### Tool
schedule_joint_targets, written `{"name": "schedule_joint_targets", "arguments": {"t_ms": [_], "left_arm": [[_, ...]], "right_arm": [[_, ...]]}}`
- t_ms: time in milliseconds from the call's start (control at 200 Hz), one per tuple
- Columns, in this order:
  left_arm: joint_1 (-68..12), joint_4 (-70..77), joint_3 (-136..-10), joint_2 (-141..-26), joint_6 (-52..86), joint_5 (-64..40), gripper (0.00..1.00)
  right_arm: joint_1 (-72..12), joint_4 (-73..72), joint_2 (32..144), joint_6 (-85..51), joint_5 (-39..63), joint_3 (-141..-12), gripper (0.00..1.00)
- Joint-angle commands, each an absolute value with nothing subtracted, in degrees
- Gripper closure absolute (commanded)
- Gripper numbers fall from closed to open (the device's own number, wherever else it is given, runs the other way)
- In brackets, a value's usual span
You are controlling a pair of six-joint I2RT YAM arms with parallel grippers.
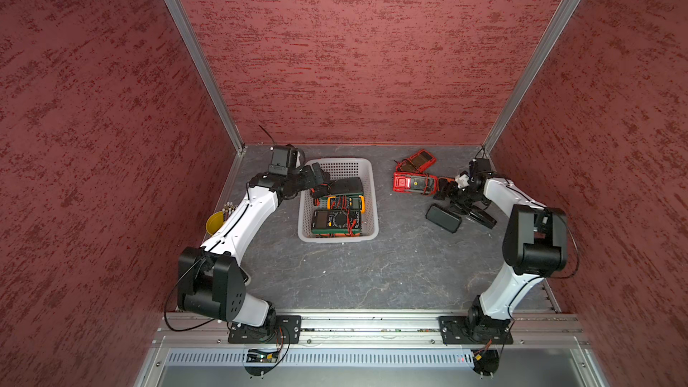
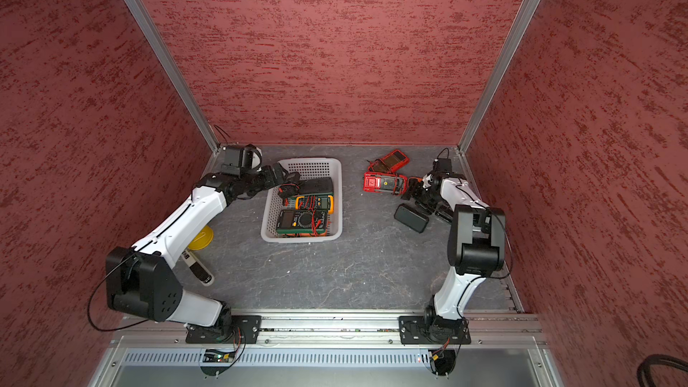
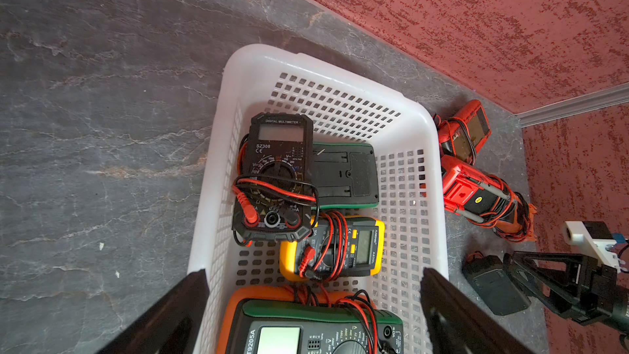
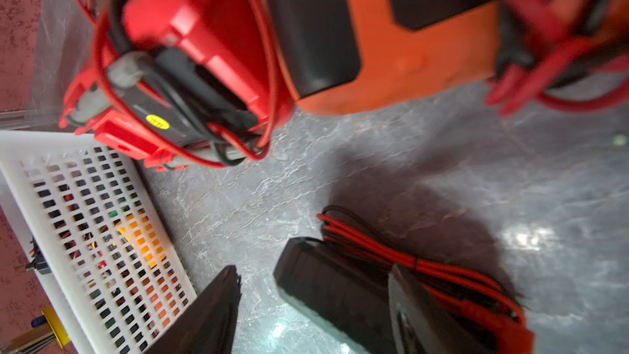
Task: Put the multimeter into the basket
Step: Adjust the multimeter at the center of the board.
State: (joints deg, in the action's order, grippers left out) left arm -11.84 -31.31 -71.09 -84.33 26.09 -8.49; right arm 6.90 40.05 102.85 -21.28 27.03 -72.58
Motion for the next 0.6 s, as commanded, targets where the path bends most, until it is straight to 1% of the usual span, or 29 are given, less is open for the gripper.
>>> {"name": "schedule_joint_targets", "arguments": {"t_ms": [0, 205, 266, 411, 521, 591], "left_arm": [[-11.73, -31.38, -71.98, -84.73, 25.8, -7.87, 0.0], [-11.73, -31.42, -71.62, -84.36, 25.93, -7.83, 0.0], [-11.72, -31.52, -71.59, -84.27, 25.75, -7.96, 0.0], [-11.71, -31.86, -71.85, -84.17, 25.1, -8.06, 0.0], [-11.78, -31.98, -71.79, -83.77, 24.53, -7.82, 0.0], [-11.96, -31.98, -71.66, -83.35, 24.02, -7.5, 0.0]], "right_arm": [[5.26, 39.64, 99.85, -22.45, 27.36, -72.45, 0.29], [3.34, 41.16, 98.28, -22.25, 25.98, -71.59, 0.28], [3.34, 42.54, 98.33, -21.49, 23.85, -72.29, 0.27], [3.44, 47.14, 100.26, -17.63, 17.21, -76.99, 0.18], [4.19, 49.25, 103.56, -14.94, 15.25, -80.64, 0.13], [5.0, 50.09, 105.99, -13.93, 14.61, -82.3, 0.12]]}}
